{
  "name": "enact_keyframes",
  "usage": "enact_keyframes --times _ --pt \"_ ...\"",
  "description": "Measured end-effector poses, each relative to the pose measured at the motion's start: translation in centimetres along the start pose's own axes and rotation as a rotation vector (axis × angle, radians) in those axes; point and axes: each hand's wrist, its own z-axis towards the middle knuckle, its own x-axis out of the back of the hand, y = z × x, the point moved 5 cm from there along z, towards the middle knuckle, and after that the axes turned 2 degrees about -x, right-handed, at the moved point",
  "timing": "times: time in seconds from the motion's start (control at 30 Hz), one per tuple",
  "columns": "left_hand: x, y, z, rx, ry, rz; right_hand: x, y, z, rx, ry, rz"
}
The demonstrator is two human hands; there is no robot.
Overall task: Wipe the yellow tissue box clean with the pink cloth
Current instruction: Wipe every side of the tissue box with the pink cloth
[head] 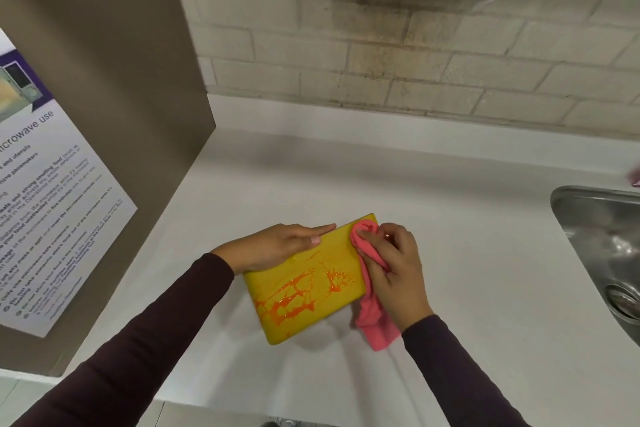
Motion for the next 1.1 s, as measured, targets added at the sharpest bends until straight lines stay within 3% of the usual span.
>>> enact_keyframes --times 0.13,0.27,0.53,0.67,0.8,0.97,1.1 --pt "-0.4 -0.1 0.1 -0.021 0.012 -0.081 -0.2 0.1 -0.4 -0.230 0.131 0.040" --pt "-0.3 -0.2 0.2 -0.018 0.018 -0.127 0.2 0.5 -2.1 -0.076 0.081 -0.129" --pt "-0.2 0.0 0.0 -0.001 0.015 -0.133 0.6 -0.5 0.8 -0.142 0.191 -0.221" --pt "-0.2 0.0 -0.2 0.011 0.028 -0.149 -0.4 -0.8 -0.4 -0.051 0.072 -0.072" --pt "-0.1 0.1 -0.3 0.014 0.027 -0.163 0.1 -0.4 -1.6 0.056 -0.045 -0.127" --pt "-0.4 0.1 -0.2 0.015 0.006 -0.176 0.7 -0.3 -0.1 -0.171 0.108 -0.086" --pt "-0.4 0.2 -0.2 0.010 0.016 -0.179 -0.4 -1.9 0.4 -0.091 0.072 -0.096"
